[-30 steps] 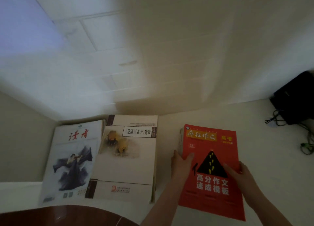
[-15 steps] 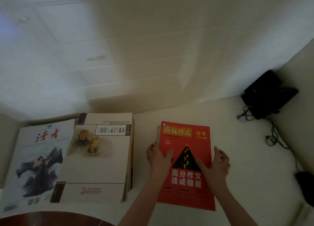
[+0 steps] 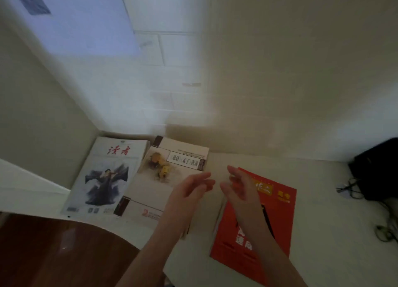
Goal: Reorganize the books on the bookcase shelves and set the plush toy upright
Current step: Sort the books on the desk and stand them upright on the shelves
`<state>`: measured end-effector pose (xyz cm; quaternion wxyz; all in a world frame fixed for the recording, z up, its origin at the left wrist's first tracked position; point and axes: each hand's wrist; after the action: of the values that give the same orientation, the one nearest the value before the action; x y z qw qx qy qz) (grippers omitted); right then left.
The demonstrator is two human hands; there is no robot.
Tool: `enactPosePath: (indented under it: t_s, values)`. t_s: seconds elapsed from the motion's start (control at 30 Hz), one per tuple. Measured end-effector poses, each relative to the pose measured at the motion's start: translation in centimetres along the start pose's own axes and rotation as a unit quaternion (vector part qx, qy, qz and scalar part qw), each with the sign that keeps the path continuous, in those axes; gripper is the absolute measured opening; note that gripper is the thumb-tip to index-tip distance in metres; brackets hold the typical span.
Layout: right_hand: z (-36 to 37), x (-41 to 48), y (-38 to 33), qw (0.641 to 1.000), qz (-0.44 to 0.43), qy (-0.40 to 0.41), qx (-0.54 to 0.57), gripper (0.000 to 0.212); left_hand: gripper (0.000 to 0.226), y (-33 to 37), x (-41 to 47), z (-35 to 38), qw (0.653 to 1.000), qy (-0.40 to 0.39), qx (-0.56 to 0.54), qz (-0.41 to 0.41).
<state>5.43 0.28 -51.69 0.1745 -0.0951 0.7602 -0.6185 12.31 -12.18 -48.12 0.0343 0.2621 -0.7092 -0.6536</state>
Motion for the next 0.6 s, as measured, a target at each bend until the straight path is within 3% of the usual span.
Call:
enactPosePath:
  t_s: [0.17, 0.27, 0.4, 0.5, 0.6]
  values:
    - [7.3, -0.3, -3.9, 0.991, -0.024, -0.13, 0.028, 0.034, 0.023, -0.3, -0.4, -10.2, 0.991, 0.124, -0.041, 0.009]
    - [13.3, -0.3, -4.4, 0.979, 0.033, -0.197, 0.036, 0.038, 0.017, -3.4, 0.6, -16.8, 0.983, 0.178, 0.01, -0.034]
    - [21.5, 0.5, -4.3, 0.963, 0.114, -0.236, 0.063, 0.052, 0.017, -8.5, 2.8, -23.9, 0.975, 0.162, 0.136, -0.063]
    - [27.2, 2.4, -3.1, 0.966, 0.12, -0.224, -0.036, 0.055, 0.03, -12.0, 4.8, -27.3, 0.964, 0.131, 0.219, -0.073]
    - [31.3, 4.6, -1.6, 0.96, 0.178, -0.189, -0.106, 0.09, 0.033, -13.6, 6.5, -28.6, 0.954, 0.102, 0.266, -0.099]
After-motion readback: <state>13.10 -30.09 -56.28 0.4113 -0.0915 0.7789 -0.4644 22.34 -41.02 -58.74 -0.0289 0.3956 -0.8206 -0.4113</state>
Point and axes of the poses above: each hand's wrist, its own x-axis towards the middle knuckle, its own z-axis out of the palm, y = z × x, and after that the axes turned 1 degree about z, right-handed
